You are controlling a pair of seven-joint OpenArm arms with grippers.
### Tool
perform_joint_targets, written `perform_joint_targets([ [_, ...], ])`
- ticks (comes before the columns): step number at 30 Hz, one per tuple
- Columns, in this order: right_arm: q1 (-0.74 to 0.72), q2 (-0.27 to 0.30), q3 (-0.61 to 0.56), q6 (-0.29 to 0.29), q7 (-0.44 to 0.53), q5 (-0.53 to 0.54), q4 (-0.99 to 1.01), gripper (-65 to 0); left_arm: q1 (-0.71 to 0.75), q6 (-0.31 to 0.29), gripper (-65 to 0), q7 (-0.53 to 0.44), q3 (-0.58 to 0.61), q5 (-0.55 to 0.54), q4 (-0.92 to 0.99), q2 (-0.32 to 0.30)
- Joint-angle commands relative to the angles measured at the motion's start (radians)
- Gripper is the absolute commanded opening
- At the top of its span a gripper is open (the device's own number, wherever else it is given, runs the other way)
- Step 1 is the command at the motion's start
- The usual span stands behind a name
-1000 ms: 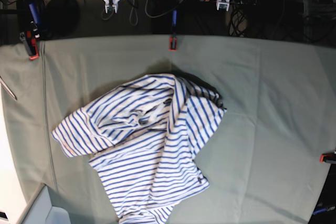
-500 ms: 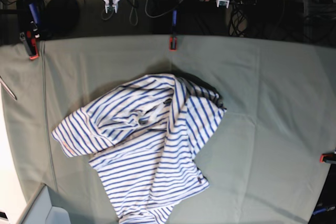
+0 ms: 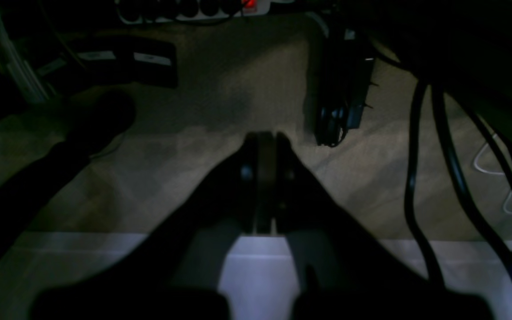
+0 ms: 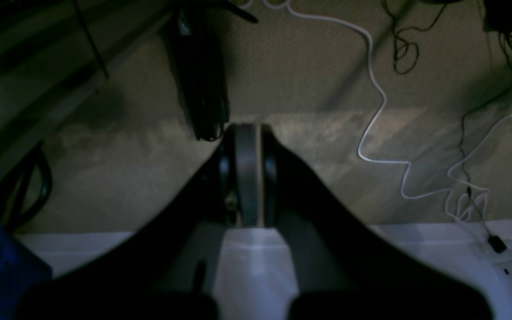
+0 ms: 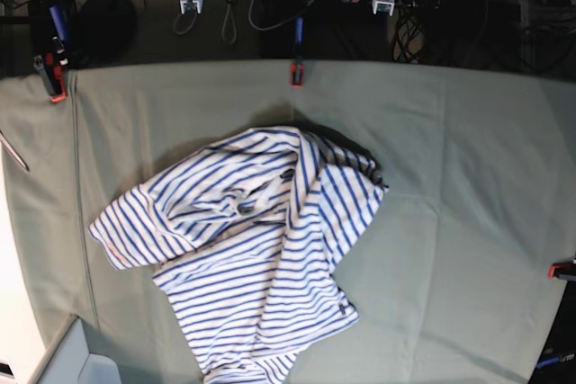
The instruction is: Layout the t-shirt on the table in an organized manner, then fold the t-shirt properly
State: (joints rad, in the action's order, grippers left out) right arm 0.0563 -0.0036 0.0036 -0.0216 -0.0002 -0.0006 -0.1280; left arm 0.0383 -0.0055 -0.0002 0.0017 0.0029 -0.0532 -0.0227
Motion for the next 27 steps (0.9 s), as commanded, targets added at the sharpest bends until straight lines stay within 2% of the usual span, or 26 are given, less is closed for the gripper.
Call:
perform_joint_targets([
  [1, 0.0, 0.001, -0.001, 0.025, 0.004, -0.003, -0.002, -65.0, 0.005, 0.008, -65.0, 0.001, -0.001, -0.004, -0.001, -0.003],
  [8, 0.004, 0.001, -0.003, 0.028, 0.013, -0.003, -0.002, -65.0, 0.022, 0.008, -65.0, -0.007, -0.002, -0.004, -0.007, -0.006],
  [12, 0.066, 0.003, -0.003, 0.028, 0.049, -0.003, -0.091, -65.0, 0.128, 0.008, -65.0, -0.005, -0.002, -0.004, -0.211, -0.01],
  [15, 0.179, 0.012, -0.004, 0.028, 0.061, -0.003, -0.282, -65.0, 0.268, 0.008, -65.0, -0.004, -0.002, -0.004, -0.483, -0.041],
  [20, 0.4, 0.018, -0.004, 0.028, 0.055, -0.003, -0.707, -65.0, 0.441, 0.008, -65.0, 0.002, -0.002, -0.004, -0.874, -0.05],
  [27, 0.606, 0.029, 0.005, 0.028, 0.053, -0.003, -1.202, -65.0, 0.527, 0.016, -65.0, 0.002, -0.002, -0.004, -1.109, -0.073],
])
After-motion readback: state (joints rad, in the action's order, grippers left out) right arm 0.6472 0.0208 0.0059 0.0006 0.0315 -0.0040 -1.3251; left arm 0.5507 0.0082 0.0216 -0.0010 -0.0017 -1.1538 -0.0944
